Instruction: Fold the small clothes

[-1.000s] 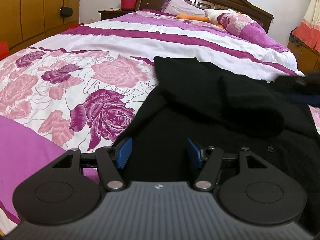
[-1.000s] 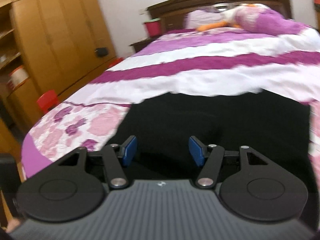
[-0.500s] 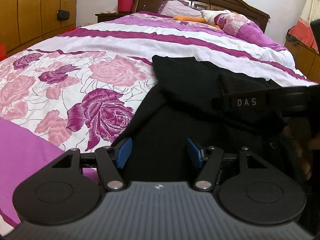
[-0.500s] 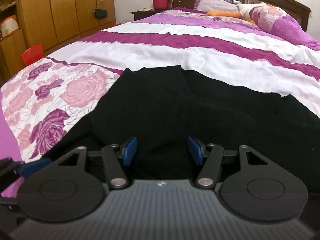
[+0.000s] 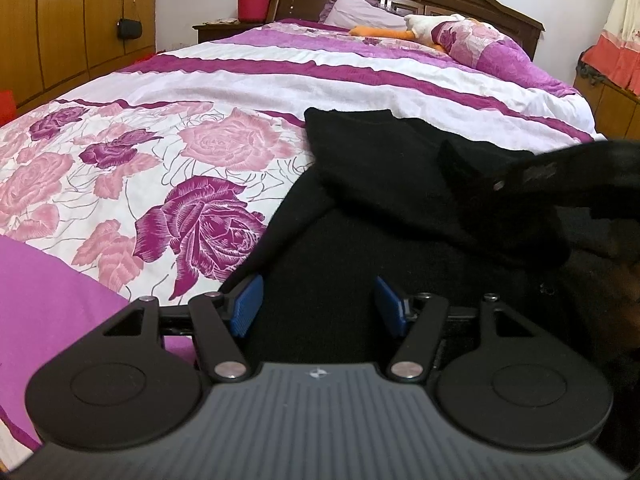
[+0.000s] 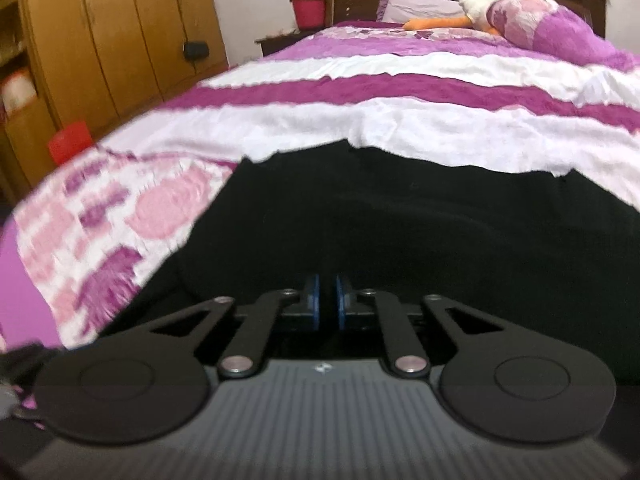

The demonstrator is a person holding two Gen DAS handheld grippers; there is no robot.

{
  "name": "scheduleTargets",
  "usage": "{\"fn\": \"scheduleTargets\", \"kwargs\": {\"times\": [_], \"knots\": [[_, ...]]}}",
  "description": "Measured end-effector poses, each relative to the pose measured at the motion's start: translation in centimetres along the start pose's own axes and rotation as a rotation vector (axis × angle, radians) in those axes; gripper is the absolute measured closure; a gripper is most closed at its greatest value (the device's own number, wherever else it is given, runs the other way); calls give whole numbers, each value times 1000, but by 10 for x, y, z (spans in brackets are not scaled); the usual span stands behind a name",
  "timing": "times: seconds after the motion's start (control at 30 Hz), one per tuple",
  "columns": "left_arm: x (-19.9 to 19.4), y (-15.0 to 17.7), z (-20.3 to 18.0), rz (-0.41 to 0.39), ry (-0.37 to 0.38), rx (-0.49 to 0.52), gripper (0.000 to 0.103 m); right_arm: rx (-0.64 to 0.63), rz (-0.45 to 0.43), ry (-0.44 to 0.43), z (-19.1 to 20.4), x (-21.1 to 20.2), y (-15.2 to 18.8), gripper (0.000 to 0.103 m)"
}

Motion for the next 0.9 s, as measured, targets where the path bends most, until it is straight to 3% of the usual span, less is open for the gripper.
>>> {"fn": "scheduleTargets", "kwargs": {"times": [0.2,0.43,0.77,0.9], "knots": [[1,-2,2,5,2,-16,35,126,-68,-24,-39,-37,-11,95],[0,-2,0,5,-9,-5,35,269,-132,53,-101,-76,1,95],[-1,-6,-5,11,-19,2,35,401,16,170,-171,-57,57,91],[-3,-11,-6,10,-9,-4,35,379,6,183,-179,-66,60,91]]}}
Point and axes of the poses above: each gripper's, at about its wrist camera, not at the fingertips, and x roughly the way its jaws point, z to its left, y to its underside, the point moved 3 cm from there along x, roughly the way its jaws point, and after that the axes turned 12 degrees about y, right-handed, at the moved point
